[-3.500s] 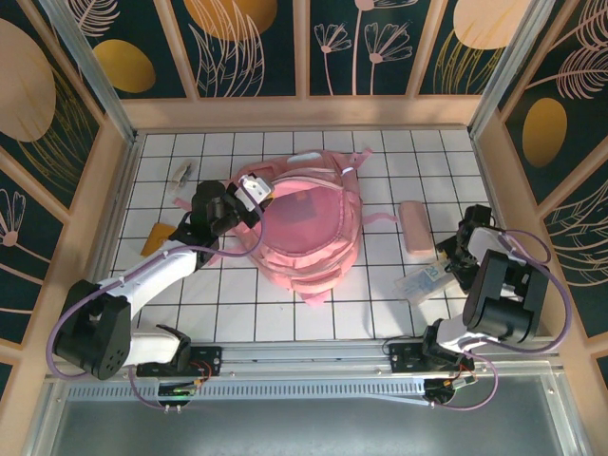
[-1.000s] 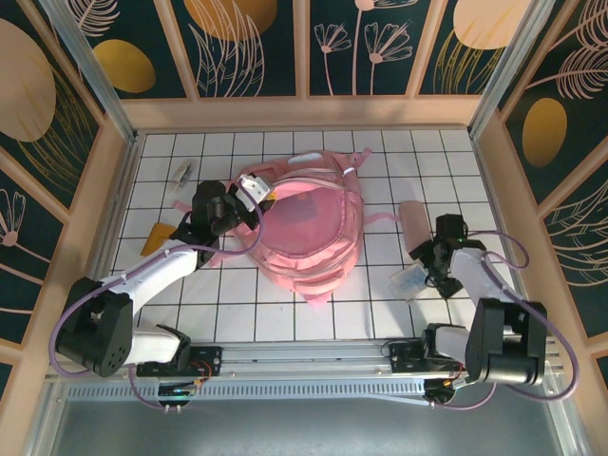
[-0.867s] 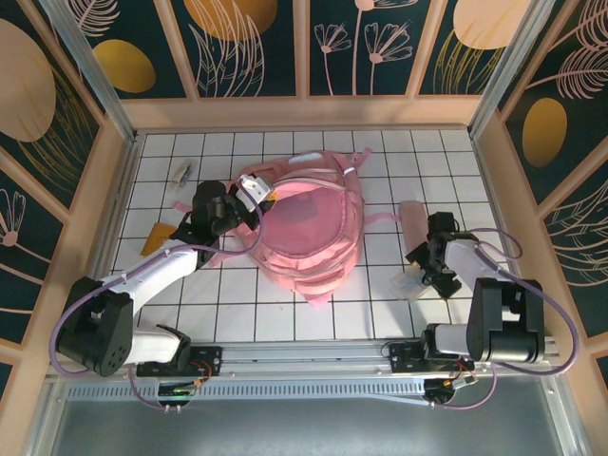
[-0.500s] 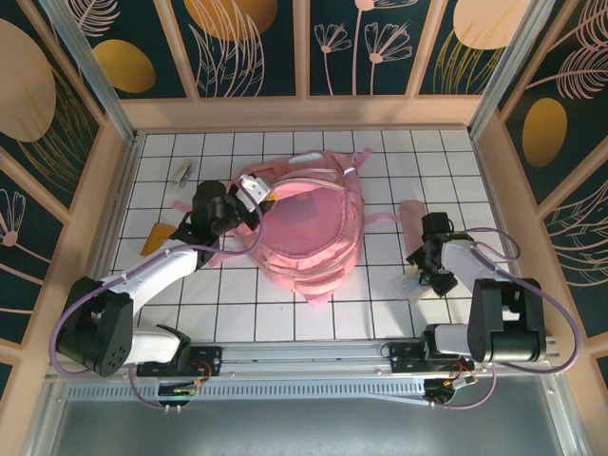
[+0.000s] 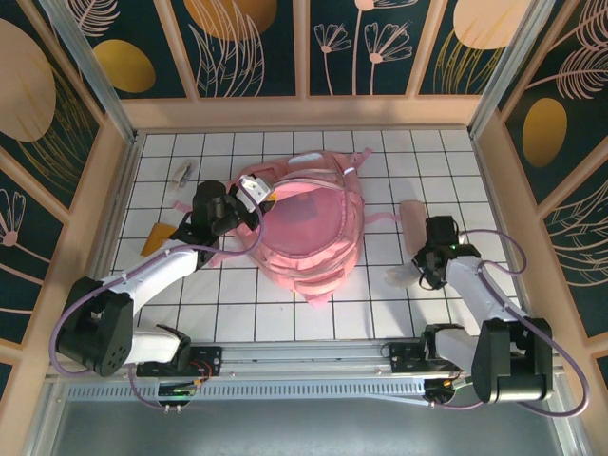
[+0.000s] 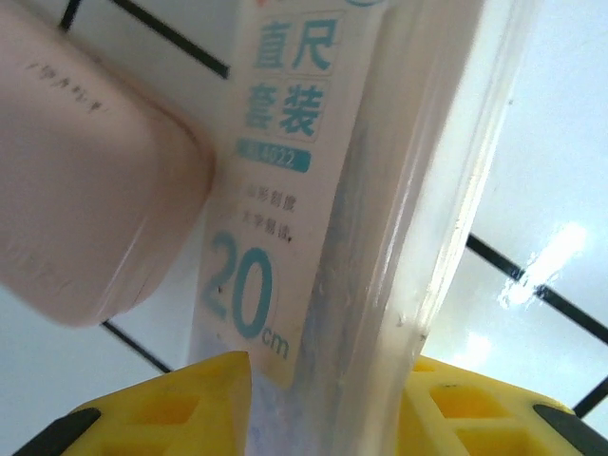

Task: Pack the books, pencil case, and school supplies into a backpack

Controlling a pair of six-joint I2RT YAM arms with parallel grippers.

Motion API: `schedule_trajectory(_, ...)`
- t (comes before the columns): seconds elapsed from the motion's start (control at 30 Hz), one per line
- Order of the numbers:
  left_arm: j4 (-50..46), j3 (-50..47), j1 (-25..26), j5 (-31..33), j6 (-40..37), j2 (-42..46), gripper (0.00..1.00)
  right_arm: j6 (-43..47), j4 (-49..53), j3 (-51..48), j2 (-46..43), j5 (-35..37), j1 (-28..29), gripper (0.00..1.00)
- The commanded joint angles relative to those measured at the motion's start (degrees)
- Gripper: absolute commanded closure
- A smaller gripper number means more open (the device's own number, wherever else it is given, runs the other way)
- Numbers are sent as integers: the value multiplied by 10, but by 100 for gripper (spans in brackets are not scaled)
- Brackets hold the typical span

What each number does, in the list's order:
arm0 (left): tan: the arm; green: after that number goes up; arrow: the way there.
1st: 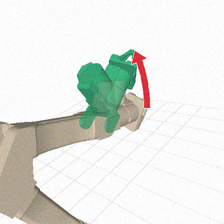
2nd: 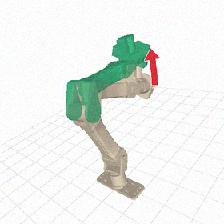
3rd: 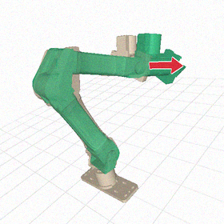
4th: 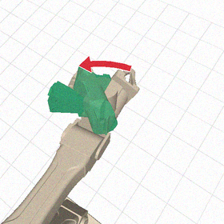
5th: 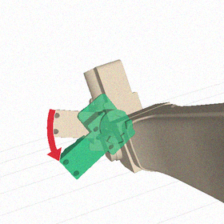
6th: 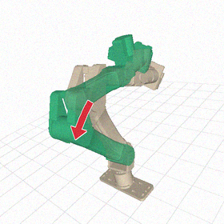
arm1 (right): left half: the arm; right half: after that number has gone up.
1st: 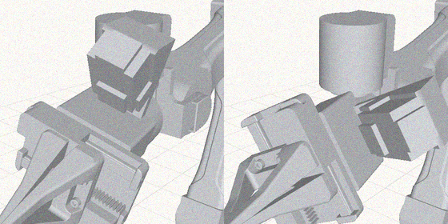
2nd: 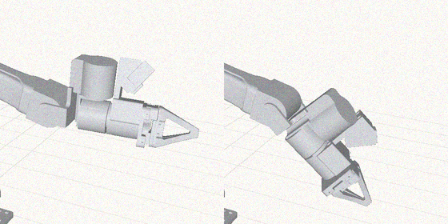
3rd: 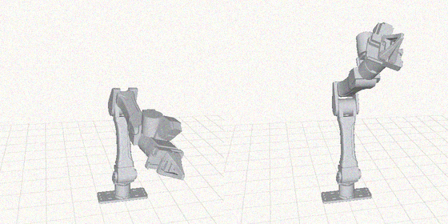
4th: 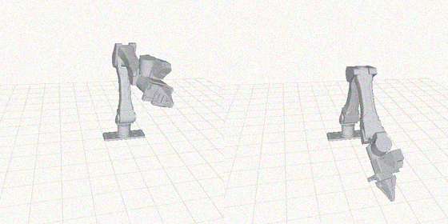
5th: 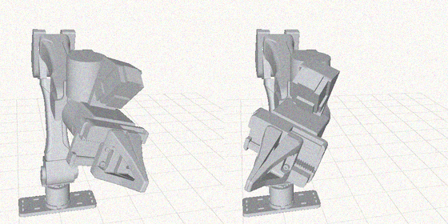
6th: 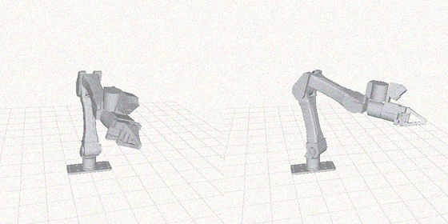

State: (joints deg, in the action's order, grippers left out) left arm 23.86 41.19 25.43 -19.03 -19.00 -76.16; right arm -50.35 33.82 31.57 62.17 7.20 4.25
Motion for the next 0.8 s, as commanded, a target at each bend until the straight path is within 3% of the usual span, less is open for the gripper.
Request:
schedule_trajectory(0.0, 67, 18, 1, -33, 11, 5, 100, -25, 50, 27, -28, -5, 40, 61)
schedule_trajectory(0.07, 64, 22, 0, -30, 10, 2, 100, -46, 75, 44, -47, -3, 83, 63)
schedule_trajectory(0.17, 67, 26, 1, -29, 14, -2, 100, -71, 89, 61, -71, 5, 138, 90)
schedule_trajectory(0.23, 74, 27, 0, -29, 21, -5, 100, -80, 92, 66, -81, 13, 159, 100)
schedule_trajectory(0.57, 76, 32, 0, -28, 34, -10, 100, -62, 76, 78, -83, 35, 178, 100)
schedule_trajectory(0.77, 12, 71, 0, -19, 27, -2, 100, -19, 132, 231, -83, 52, 300, 100)
